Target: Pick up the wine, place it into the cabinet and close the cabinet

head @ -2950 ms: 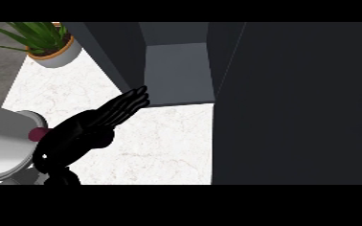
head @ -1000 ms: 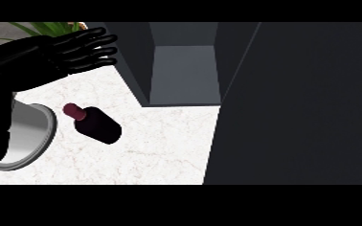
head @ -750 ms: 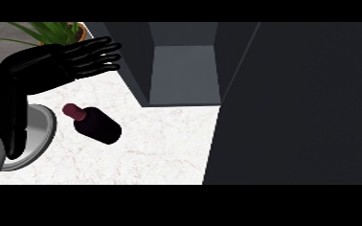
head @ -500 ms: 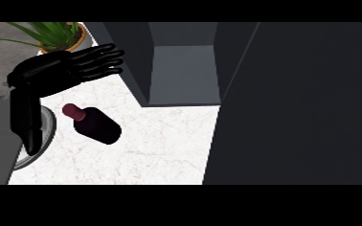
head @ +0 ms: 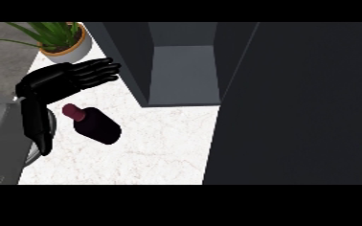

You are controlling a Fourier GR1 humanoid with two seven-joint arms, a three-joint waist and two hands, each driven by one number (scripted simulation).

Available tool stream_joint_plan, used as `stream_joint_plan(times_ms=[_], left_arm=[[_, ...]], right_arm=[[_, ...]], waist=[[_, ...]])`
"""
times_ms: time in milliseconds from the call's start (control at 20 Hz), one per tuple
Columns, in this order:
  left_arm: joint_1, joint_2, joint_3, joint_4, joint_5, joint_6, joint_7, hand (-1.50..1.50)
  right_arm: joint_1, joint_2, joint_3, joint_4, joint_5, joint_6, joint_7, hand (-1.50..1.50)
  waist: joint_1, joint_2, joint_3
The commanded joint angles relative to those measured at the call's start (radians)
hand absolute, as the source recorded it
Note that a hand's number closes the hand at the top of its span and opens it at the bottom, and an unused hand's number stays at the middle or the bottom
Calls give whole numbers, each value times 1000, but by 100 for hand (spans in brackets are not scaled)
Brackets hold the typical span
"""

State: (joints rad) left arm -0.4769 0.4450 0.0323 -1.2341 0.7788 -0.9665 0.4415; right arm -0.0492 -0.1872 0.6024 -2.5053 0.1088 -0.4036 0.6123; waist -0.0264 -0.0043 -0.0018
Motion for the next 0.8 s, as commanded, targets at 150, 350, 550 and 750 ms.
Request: stream_joint_plan(times_ms=[150,350,550,750], left_arm=[[-22,-16,86,180,-238,-137,-170,-150],[19,-62,71,178,-377,-138,-258,-150],[29,-54,84,242,-474,-166,-348,-150],[2,-55,84,311,-580,-172,-439,-150]], right_arm=[[-13,-30,33,-127,133,-27,59,-150],[-11,-74,11,-195,112,-34,110,-150],[-44,-72,50,-180,145,-66,135,-150],[-39,-83,69,-136,152,-84,88,-150]], waist=[[-7,6,-1],[-8,4,-2],[-10,3,-2],[-11,6,-2]])
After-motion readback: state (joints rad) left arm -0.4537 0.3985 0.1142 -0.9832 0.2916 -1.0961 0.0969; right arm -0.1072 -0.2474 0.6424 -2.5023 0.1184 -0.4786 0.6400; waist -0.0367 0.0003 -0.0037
